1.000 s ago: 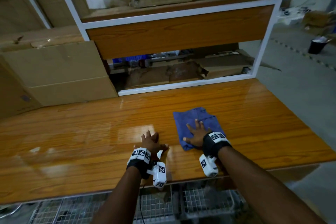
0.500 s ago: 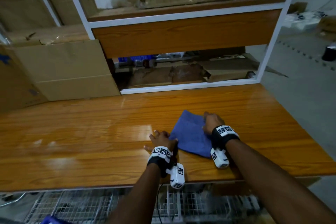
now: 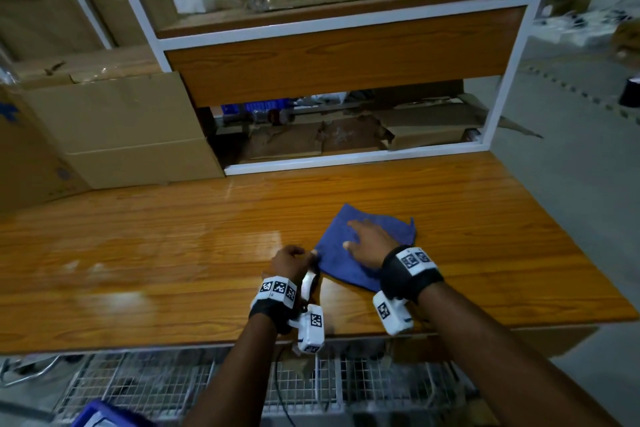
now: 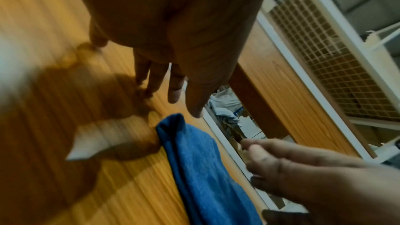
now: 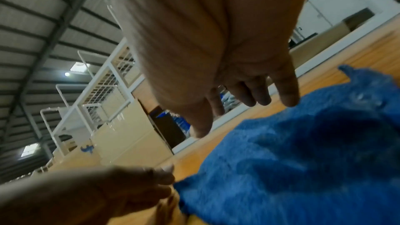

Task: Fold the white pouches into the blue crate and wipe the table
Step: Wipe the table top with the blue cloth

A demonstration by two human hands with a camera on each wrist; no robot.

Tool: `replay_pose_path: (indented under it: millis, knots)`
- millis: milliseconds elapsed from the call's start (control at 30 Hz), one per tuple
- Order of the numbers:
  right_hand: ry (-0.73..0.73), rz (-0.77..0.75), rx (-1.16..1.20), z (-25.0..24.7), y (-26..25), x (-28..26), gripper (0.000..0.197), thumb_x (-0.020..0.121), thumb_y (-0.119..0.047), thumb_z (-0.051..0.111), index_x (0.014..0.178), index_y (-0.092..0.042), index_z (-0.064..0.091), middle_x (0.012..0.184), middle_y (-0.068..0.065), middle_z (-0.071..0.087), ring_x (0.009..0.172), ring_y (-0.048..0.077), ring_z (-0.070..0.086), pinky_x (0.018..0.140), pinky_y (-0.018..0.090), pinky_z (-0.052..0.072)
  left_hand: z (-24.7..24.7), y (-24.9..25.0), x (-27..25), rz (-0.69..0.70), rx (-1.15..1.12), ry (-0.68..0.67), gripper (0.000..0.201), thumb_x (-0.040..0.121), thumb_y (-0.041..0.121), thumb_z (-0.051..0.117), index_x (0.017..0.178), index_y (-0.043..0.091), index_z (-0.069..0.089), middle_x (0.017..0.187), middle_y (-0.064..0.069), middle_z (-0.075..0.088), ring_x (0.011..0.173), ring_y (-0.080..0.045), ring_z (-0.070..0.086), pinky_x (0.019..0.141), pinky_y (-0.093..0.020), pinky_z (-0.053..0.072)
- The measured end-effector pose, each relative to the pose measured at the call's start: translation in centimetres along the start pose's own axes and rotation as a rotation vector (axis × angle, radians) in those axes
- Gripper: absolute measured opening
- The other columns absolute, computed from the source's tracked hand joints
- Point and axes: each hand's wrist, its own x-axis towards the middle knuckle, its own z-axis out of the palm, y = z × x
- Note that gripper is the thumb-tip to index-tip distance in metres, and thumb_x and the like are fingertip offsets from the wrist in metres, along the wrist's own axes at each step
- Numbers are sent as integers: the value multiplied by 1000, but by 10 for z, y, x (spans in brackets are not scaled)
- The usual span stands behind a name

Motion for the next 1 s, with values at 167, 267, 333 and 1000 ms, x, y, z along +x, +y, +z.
replay_pose_path:
  millis: [167,267,333,1000]
  knots:
    - [-280,-23,-286,29,-11,7,80,96,-61,40,157,-28,1,162,11,-16,149,38,-12,115,65,7,-36,-26,-21,-38,160,54,64,78,70,62,127,29,64,142,-12,55,143,-30,37,114,-56,30]
    - [-209,11,-295,47,-16,-1,84,95,-66,37,156,-28,-5,162,10,-19,149,35,-16,115,65,2,-44,-51,-38,-52,356,39,57,88,65,55,132,28,59,157,-7,36,152,-29,13,116,-60,19]
    - [-177,27,-276,58,-17,-8,81,96,-64,34,156,-28,-6,162,9,-20,149,33,-16,116,63,2,-42,-68,-43,-35,448,-5,61,90,67,50,137,29,53,163,-5,22,152,-31,8,116,-63,17]
    - [-25,71,-243,116,-35,-67,70,99,-52,25,153,-34,-15,159,2,-28,146,23,-27,111,64,-16,-33,-100,-69,168,575,-10,74,94,71,22,158,34,10,165,-5,-13,151,-28,-17,119,-56,-11]
